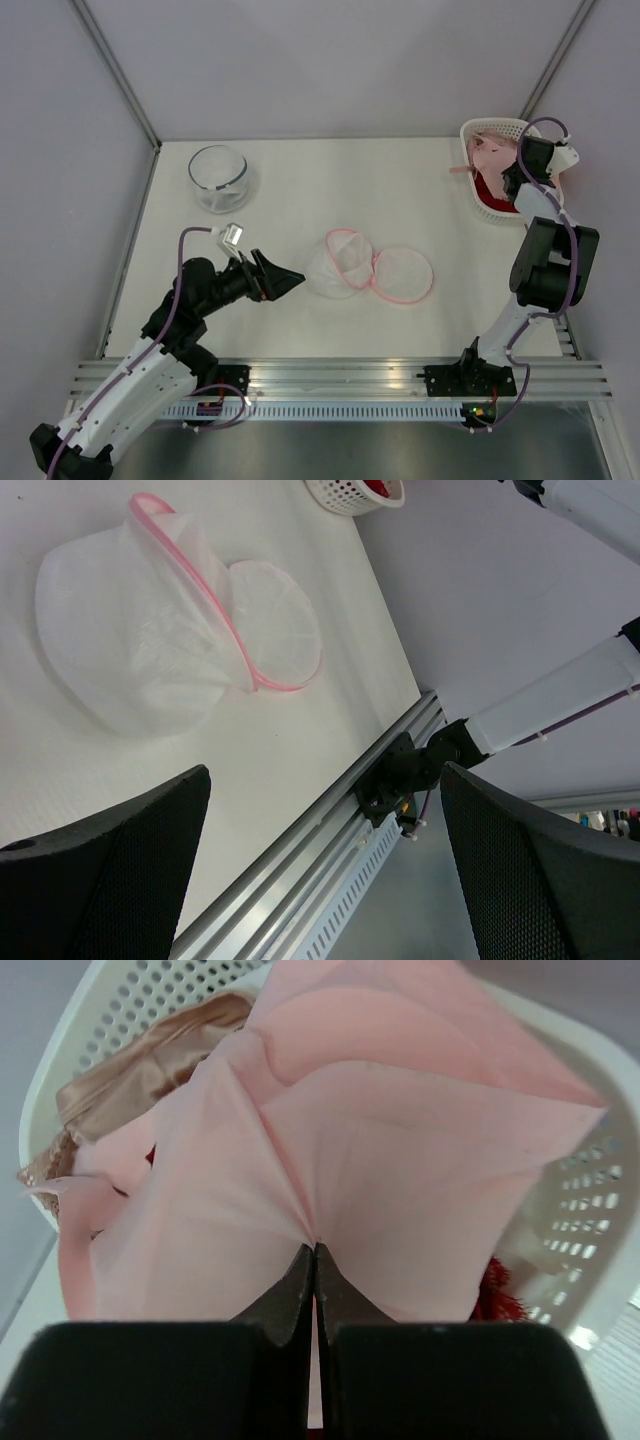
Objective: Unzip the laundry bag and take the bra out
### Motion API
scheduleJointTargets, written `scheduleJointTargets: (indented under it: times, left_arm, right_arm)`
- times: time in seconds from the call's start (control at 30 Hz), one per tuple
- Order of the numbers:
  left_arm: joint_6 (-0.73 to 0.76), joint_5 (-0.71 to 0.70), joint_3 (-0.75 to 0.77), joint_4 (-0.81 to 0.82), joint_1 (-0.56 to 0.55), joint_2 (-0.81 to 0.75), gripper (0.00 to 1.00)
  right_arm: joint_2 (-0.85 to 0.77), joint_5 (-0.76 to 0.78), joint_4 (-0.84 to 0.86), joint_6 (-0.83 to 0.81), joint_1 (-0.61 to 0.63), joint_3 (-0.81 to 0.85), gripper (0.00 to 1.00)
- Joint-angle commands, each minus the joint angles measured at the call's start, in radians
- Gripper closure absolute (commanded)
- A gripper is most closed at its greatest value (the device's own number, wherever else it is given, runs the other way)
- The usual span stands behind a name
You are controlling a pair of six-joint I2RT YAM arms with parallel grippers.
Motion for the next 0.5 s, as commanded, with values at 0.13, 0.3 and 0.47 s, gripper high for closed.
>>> scheduleJointTargets:
  times: [0.13, 0.3, 0.47]
  left_arm:
    - [-0.045, 0.023, -0.03, 0.037, 0.004, -0.035, 0.0]
    - [-0.05, 0.02, -0.027, 0.036, 0.004, -0.038, 0.0]
    - [-0.061, 0.019, -0.021, 0.022, 0.004, -0.057, 0.0]
  right_arm:
    - [-0.022, 0.138, -0.11, 0.064, -0.034, 0.054, 1.0]
    - [0.041, 0.061, -0.146, 0.062, -0.049, 0.129, 0.99]
    - [0.031, -0.021, -0.076, 0.046, -0.049, 0.123, 0.69]
